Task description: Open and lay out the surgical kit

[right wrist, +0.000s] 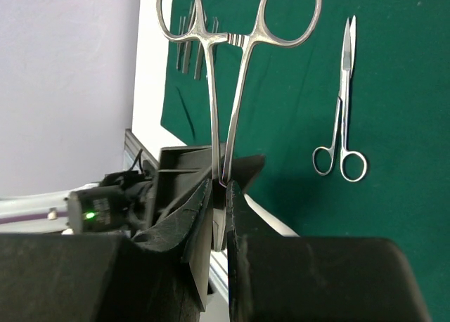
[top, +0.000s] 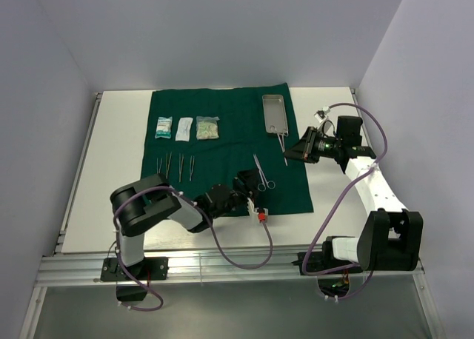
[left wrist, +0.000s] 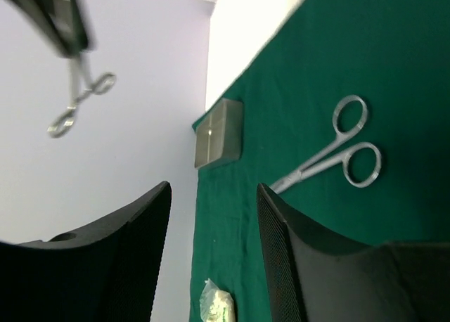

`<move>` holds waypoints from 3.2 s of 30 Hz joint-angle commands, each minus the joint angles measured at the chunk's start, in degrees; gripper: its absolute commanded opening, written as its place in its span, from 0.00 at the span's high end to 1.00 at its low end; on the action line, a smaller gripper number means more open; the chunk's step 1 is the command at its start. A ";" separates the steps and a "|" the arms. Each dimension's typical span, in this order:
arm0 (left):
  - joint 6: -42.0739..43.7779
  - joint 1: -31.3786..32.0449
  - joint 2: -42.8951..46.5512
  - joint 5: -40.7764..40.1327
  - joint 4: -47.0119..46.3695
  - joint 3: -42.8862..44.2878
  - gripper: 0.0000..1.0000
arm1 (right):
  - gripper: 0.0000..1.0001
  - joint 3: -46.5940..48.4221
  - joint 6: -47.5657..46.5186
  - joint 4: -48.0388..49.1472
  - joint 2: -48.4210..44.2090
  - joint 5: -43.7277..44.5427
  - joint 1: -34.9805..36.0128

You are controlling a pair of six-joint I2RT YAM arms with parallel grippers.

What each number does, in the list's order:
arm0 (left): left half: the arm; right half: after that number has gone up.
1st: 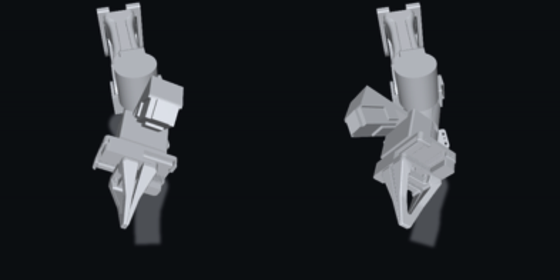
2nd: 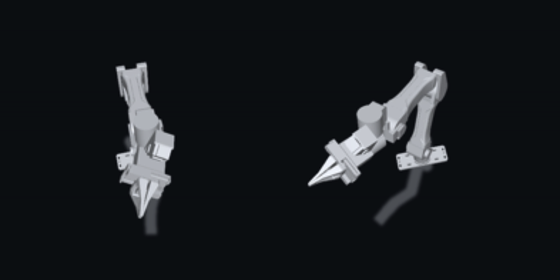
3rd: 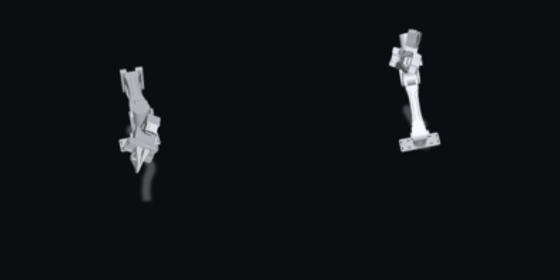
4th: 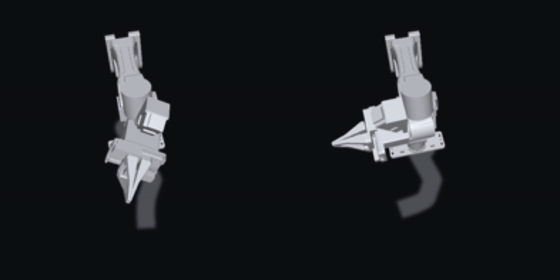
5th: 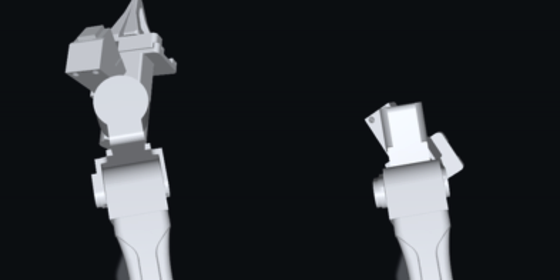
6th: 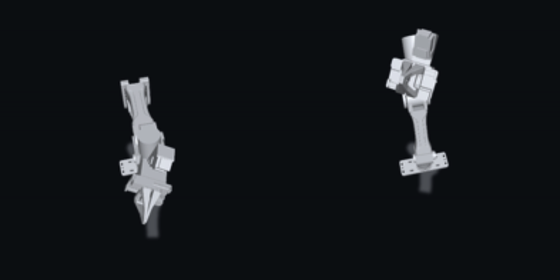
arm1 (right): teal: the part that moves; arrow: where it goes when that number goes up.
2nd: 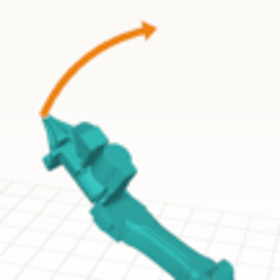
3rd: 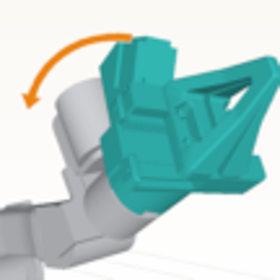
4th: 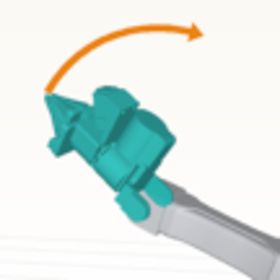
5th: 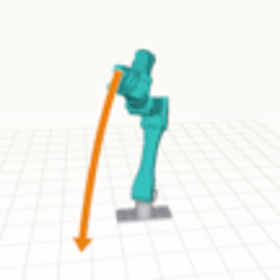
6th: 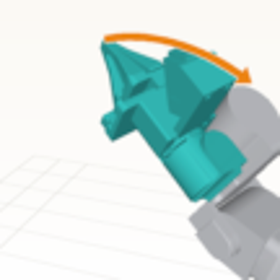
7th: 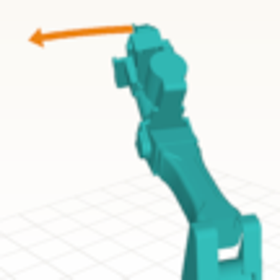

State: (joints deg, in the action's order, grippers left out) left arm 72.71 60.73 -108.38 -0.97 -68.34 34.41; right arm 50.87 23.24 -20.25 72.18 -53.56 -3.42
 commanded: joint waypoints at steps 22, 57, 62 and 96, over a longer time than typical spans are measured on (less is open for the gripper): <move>-82.36 -34.96 37.19 55.00 63.67 25.87 0.60 | 1.00 10.91 -36.22 -16.48 1.21 7.95 8.34; -35.44 -37.35 5.63 71.37 146.91 60.77 0.48 | 1.00 18.39 -64.29 -29.93 -3.19 31.40 47.98; -35.44 -36.30 6.25 72.43 146.82 59.98 0.48 | 1.00 17.60 -65.08 -29.94 -3.01 32.99 49.56; -65.65 -34.62 19.95 66.72 106.11 41.36 1.00 | 0.14 11.54 -55.16 -12.19 -13.81 49.08 50.54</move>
State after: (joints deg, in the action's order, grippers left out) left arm 18.94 27.92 -94.21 64.58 56.29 79.00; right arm 63.44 -37.08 -40.86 63.61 -8.21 49.08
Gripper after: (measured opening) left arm 0.028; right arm 0.839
